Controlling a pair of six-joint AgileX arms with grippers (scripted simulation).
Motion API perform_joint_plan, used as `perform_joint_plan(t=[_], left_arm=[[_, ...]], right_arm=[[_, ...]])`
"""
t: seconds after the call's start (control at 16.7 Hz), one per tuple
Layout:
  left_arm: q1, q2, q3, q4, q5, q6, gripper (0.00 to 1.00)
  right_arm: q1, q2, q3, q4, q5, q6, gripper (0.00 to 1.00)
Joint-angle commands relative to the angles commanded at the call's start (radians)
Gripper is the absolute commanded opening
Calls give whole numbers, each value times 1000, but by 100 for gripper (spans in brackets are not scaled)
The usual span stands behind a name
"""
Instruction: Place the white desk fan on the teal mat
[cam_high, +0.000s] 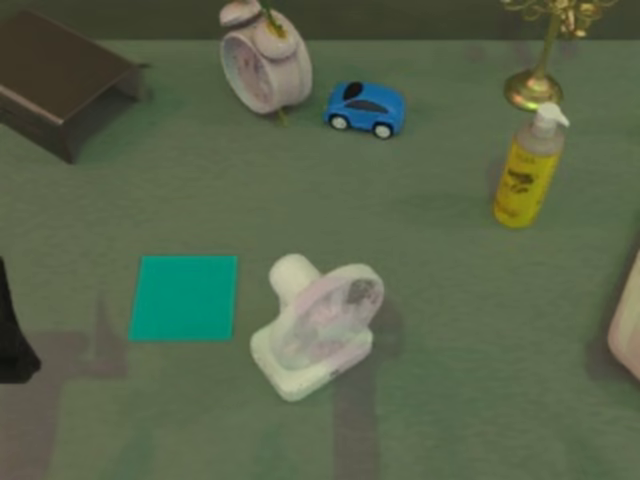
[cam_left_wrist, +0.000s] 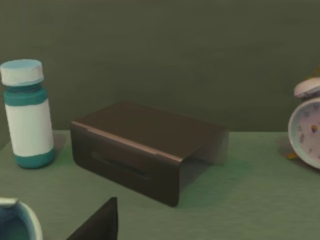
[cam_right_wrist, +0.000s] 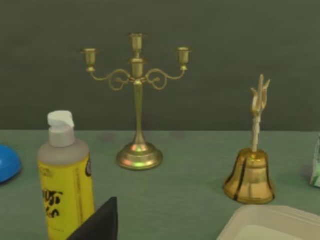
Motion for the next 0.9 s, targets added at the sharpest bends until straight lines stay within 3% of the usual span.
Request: perform_joint_plan(t=[0.18, 0.42, 0.9], left_arm=[[-6, 10, 10, -10, 1, 1, 100], [-77, 156, 154, -137, 5, 18, 100], [-351, 852, 803, -657, 3, 78, 100]], right_arm=[[0, 0, 0, 0, 0, 0, 100], [0, 0, 0, 0, 0, 0, 100], [0, 0, 0, 0, 0, 0, 100]])
